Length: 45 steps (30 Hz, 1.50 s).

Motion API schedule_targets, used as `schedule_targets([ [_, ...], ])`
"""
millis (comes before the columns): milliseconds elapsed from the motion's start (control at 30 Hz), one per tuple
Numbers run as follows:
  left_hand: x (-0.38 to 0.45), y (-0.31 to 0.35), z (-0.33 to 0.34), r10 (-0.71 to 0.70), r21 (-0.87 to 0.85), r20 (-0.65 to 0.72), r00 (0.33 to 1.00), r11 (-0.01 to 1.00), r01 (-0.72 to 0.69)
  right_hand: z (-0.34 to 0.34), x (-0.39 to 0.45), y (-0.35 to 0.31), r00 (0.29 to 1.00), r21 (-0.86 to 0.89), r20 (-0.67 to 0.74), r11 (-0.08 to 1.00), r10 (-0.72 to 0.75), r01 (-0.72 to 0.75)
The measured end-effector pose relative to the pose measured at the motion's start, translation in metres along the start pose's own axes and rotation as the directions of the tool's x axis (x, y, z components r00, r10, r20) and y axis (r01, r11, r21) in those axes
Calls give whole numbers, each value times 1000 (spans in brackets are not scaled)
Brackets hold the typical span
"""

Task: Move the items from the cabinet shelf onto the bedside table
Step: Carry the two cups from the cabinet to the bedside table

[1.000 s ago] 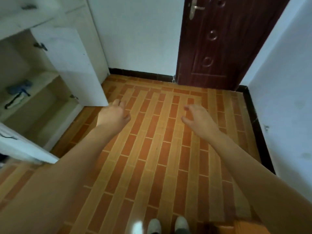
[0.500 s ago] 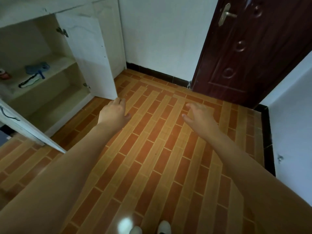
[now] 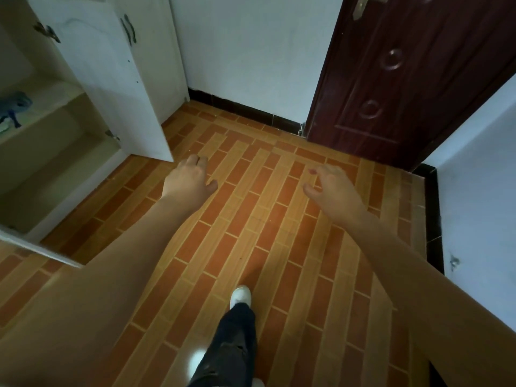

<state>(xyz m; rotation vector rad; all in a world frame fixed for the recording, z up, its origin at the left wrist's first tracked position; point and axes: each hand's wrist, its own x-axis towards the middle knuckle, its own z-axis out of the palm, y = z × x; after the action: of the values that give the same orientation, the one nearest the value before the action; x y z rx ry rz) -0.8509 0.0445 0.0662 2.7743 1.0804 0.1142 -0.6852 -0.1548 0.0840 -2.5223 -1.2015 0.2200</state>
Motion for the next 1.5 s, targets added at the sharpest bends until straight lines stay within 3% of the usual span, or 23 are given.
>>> schedule_targets([
  [433,217,-25,-10,-32,-31,-36,999,999,31,-6,235,-10,996,55,-61,997,-58,62],
  [633,270,-51,-11,-154,-19,-18,988,988,154,6,321,-30,986,89,-6,982,-169,169],
  [833,305,-79,-9,-367,-35,3,930,929,367,25,405,-46,941,80,83,944,-328,321],
  [1200,343,-111,-22,-694,-5,-98,713,717,697,52,559,-103,654,72,275,693,-705,717],
  [1333,331,-129,-24,-759,33,-128,639,640,767,67,582,-137,540,112,319,597,-779,795],
  [1500,301,-149,-23,-857,49,-127,499,497,866,97,592,-188,390,136,362,461,-847,877],
])
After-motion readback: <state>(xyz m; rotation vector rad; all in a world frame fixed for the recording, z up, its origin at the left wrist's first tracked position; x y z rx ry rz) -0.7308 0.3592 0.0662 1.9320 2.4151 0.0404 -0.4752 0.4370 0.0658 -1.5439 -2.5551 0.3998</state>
